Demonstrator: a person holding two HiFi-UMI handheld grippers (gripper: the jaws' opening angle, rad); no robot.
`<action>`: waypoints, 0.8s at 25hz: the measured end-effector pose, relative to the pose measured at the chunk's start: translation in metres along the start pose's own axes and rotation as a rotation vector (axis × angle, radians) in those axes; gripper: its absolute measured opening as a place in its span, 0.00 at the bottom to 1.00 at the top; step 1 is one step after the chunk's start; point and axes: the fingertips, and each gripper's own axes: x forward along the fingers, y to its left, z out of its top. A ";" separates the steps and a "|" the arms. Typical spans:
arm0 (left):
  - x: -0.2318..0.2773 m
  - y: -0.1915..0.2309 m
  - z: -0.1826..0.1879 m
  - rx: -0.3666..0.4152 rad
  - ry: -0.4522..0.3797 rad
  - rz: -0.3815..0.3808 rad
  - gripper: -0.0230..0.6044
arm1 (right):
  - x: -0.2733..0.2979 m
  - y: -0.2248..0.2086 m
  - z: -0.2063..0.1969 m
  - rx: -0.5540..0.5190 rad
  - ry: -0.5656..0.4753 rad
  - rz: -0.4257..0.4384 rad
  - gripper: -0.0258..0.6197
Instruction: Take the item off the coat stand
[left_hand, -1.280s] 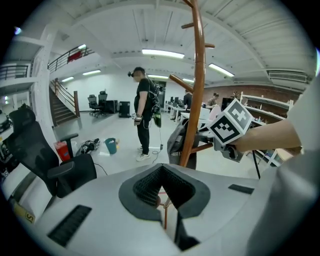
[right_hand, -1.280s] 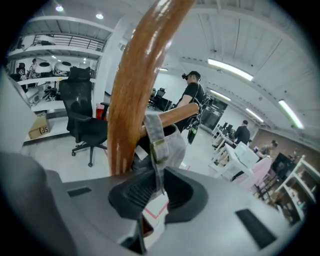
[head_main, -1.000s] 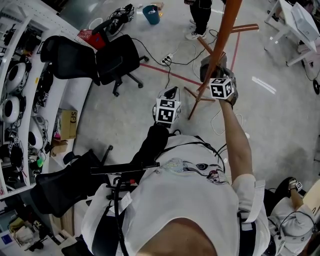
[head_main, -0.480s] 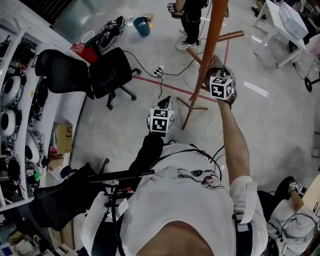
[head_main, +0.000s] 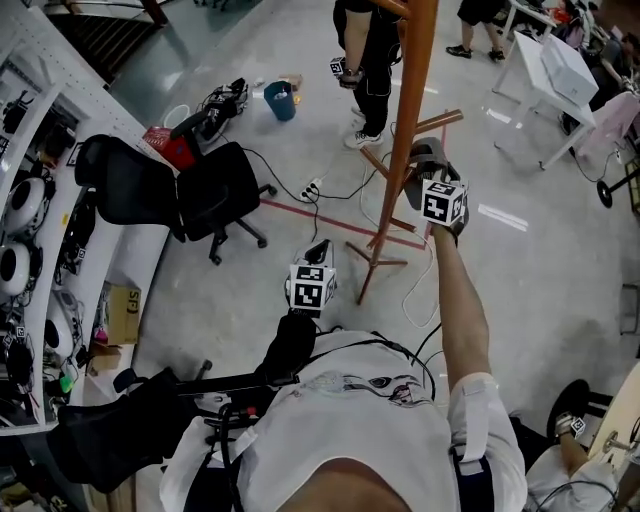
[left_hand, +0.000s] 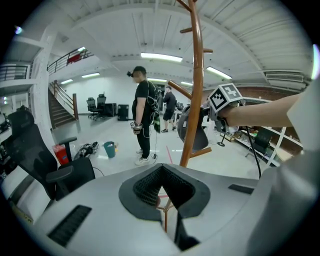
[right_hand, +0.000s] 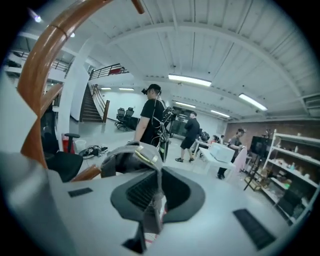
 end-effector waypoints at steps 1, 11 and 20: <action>-0.001 0.000 0.000 -0.002 -0.003 0.002 0.04 | -0.001 -0.007 0.000 0.019 -0.004 -0.015 0.08; -0.008 -0.012 0.013 0.008 -0.041 -0.028 0.04 | -0.044 -0.093 -0.003 0.139 -0.073 -0.168 0.08; -0.023 -0.043 0.067 0.055 -0.156 -0.112 0.04 | -0.141 -0.106 0.012 0.172 -0.147 -0.136 0.08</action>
